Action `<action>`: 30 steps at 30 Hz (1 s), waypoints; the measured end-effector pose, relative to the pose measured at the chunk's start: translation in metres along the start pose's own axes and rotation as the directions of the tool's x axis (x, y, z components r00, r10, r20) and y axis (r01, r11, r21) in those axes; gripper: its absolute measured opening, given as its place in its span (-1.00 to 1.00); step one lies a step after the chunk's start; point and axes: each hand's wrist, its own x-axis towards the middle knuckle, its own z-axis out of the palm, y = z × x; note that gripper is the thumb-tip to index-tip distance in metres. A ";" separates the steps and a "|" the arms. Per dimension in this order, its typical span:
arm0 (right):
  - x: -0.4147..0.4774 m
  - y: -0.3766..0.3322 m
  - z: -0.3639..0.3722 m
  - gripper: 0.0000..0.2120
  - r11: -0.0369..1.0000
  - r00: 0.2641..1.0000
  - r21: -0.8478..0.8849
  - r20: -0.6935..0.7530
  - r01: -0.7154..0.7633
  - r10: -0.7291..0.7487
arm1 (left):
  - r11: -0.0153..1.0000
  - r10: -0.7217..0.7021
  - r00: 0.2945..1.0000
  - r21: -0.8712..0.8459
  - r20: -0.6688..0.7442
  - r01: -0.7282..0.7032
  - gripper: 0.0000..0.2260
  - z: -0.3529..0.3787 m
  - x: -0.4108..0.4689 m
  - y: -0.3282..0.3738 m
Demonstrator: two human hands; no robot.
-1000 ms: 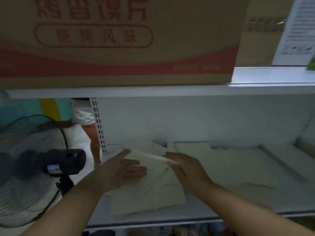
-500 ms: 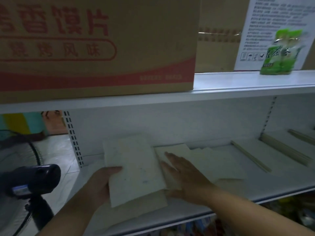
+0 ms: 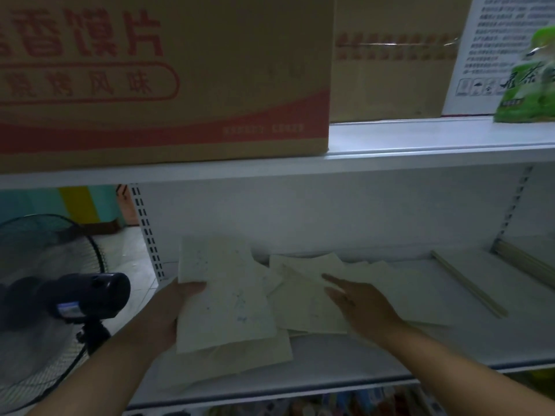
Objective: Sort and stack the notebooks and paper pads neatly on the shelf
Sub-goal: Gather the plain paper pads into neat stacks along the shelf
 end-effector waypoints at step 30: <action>0.016 -0.161 0.131 -0.24 0.881 0.912 -0.416 0.408 0.226 -0.041 | 0.995 -0.055 0.925 -0.095 -0.375 0.021 -0.84 -0.142 -0.050 0.032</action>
